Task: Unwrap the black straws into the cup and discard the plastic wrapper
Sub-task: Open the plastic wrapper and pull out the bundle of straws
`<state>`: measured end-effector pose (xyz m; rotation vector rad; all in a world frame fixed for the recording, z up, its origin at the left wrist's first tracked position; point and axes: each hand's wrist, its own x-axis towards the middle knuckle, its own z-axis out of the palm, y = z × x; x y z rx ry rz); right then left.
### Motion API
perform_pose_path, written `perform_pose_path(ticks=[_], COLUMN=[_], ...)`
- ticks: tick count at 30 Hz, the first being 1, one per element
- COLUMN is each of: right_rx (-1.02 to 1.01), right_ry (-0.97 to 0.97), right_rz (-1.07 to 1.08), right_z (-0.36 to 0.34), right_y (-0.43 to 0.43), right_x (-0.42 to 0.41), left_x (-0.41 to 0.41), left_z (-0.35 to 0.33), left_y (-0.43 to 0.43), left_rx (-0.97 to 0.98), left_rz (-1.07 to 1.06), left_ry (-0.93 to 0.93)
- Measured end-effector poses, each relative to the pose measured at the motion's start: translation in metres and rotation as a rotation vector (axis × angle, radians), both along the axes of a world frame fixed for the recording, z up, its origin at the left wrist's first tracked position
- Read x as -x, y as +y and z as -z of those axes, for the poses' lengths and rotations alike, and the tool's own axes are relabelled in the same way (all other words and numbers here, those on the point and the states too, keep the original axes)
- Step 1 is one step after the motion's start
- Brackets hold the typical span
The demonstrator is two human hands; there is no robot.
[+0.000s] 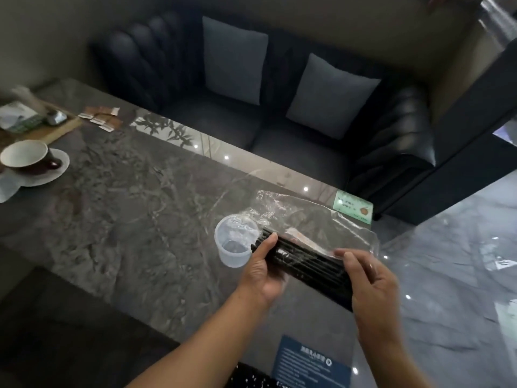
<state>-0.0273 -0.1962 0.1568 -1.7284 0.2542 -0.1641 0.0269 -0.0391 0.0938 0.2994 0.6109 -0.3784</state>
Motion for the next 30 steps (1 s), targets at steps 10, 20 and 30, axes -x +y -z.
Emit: perform_pose_path(ticks=[10,20,30], right_rx=[0.051,0.015,0.041], right_ry=[0.064,0.122,0.147], right_rz=[-0.036,-0.081,-0.088], right_z=[-0.02,-0.024,-0.032], right_y=[0.015,0.019,0.022], right_x=[-0.021,-0.032,-0.043], left_x=[0.0,-0.005,-0.005], left_z=[0.007,0.009,0.016], left_y=[0.004,0.009,0.006], left_rx=[0.012,0.065,0.071], left_rz=[-0.042,-0.059,-0.033], left_ry=[0.074,0.072,0.041])
